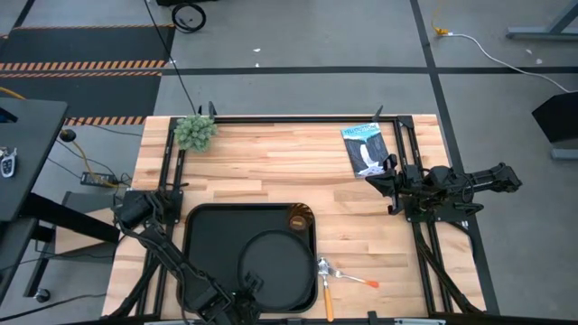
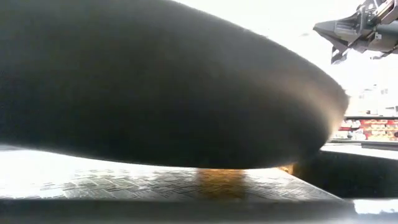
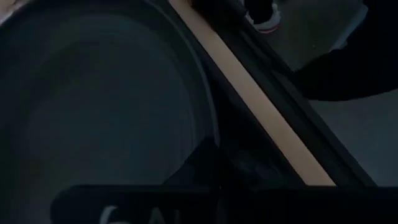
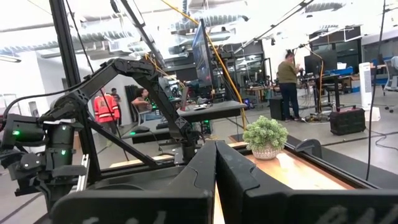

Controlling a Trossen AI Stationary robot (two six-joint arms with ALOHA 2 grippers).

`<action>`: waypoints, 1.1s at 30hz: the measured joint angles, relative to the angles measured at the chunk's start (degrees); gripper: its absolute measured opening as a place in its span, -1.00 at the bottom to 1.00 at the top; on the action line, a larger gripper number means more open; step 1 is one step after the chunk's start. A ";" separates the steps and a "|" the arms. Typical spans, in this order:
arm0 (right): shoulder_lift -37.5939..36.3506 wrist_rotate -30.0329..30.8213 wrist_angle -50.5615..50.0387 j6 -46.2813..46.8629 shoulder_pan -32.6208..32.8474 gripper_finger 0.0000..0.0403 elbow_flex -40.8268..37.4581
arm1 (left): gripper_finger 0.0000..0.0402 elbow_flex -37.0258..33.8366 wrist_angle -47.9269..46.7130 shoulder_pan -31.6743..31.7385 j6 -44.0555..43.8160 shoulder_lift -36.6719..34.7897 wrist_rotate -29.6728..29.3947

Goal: Pick and place plate/cup/fork/spoon on tray
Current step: Put the black plate on top of the black tray, then put the orange fork on the black tray

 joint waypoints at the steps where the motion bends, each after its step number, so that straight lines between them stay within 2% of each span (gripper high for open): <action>1: 0.01 0.00 -0.01 0.00 0.00 -0.92 -0.01 | -0.92 0.00 -0.02 0.11 -1.20 0.00 0.18; 12: 0.00 0.00 -0.01 0.00 0.00 -0.92 0.00 | -0.91 0.00 0.10 0.30 -7.48 0.00 1.60; 27: 0.00 -0.02 -0.03 0.00 0.02 -0.92 -0.01 | -0.49 0.01 0.43 0.32 -12.00 -0.01 0.41; 33: 0.00 0.00 -0.03 0.00 0.01 -0.92 -0.01 | -0.46 0.04 0.65 2.45 -21.50 -0.11 -1.31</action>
